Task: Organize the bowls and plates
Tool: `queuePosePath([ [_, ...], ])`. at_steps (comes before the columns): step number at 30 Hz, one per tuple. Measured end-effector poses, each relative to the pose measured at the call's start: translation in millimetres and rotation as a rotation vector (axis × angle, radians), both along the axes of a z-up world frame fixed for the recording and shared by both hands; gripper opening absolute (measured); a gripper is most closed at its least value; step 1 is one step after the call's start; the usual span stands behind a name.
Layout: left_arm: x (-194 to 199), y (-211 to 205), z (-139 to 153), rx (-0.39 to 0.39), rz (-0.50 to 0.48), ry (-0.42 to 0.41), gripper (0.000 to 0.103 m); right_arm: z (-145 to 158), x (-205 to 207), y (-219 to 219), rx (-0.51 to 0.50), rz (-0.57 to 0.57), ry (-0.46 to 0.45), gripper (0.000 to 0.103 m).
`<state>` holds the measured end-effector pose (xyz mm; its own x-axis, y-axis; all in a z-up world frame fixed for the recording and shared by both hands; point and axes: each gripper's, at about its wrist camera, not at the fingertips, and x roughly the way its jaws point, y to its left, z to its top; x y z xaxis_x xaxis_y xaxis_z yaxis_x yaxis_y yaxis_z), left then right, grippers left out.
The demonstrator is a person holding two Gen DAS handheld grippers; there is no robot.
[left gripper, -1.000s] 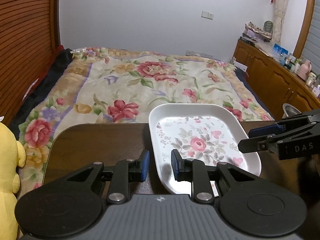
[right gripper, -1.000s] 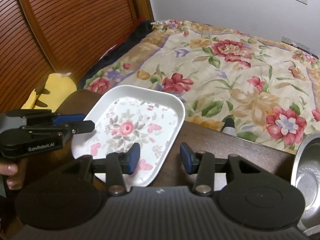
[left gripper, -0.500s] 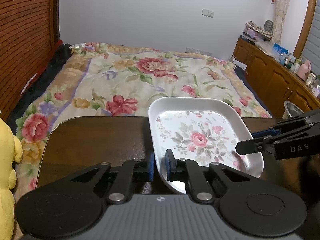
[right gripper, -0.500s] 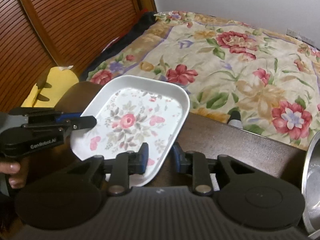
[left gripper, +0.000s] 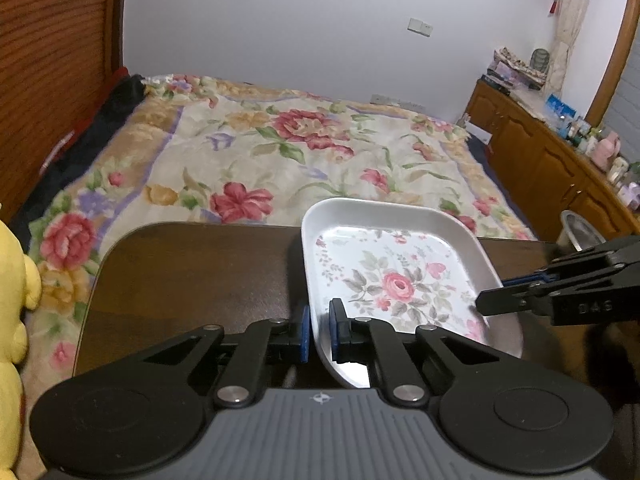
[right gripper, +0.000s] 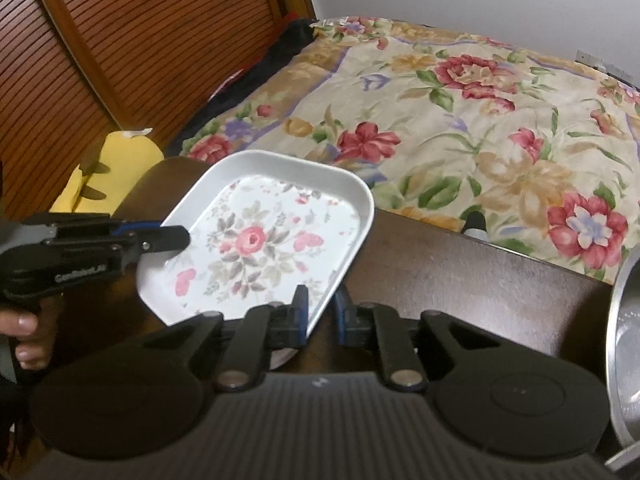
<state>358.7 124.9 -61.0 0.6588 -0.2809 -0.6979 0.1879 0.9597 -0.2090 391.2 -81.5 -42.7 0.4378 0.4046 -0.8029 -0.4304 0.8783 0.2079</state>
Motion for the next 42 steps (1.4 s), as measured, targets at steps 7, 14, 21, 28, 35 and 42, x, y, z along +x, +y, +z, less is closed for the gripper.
queuePosePath([
  [7, -22.0, 0.8, 18.9, 0.008, -0.002, -0.031, 0.011, 16.6, -16.1, 0.9, 0.021, 0.007, -0.03, 0.015],
  [14, -48.9, 0.7, 43.3, 0.009, -0.002, -0.08, 0.011, 40.0, -39.2, -0.6, 0.039, 0.008, -0.073, 0.015],
  [21, -77.9, -0.8, 63.7, -0.003, -0.012, -0.124, 0.011, 60.9, -64.3, -4.7, 0.045, -0.003, -0.114, 0.015],
  [28, -104.7, -3.9, 83.3, -0.007, -0.009, -0.168, 0.011, 78.9, -91.7, -8.3, 0.057, -0.017, -0.165, 0.015],
  [35, -132.9, -8.1, 96.0, -0.003, -0.019, -0.199, 0.011, 89.9, -119.5, -12.9, 0.057, -0.021, -0.195, 0.015],
  [42, -157.6, -4.6, 98.4, -0.019, -0.018, -0.209, 0.011, 94.9, -146.3, -13.1, 0.051, -0.004, -0.234, 0.016],
])
